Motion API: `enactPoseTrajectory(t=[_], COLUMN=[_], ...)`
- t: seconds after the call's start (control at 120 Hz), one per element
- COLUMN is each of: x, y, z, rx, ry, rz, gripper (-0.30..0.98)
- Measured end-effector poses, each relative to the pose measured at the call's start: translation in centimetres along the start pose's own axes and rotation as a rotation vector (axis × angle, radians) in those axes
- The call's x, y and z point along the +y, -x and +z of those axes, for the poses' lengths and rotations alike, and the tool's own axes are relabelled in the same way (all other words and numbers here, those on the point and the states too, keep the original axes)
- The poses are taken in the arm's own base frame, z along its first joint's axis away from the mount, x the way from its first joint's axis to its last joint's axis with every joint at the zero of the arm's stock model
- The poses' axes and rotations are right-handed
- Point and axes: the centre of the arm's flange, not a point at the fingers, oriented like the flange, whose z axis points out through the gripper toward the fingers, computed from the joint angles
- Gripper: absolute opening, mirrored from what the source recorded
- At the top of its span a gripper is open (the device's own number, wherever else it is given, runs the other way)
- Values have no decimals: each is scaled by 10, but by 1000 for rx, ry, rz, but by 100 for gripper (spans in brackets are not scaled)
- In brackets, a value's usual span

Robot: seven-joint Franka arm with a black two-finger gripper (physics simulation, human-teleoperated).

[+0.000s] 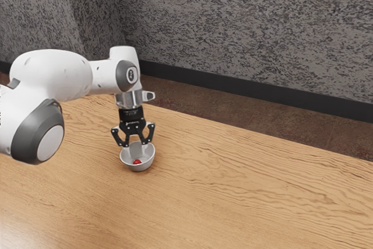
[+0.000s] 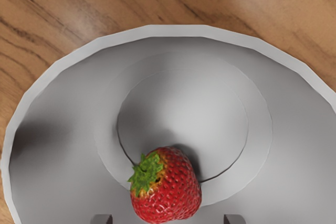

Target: Take strawberry from the bowl

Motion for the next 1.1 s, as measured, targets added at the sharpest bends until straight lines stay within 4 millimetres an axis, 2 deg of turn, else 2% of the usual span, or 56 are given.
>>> enactPoseTrajectory(t=[0.7, 0.842, 1.1], x=[5, 1, 0], y=[-8, -15, -23], z=[24, 20, 32], rx=[-51, -50, -82], ry=[-8, 1, 10], rz=[21, 24, 33], gripper=[19, 19, 18])
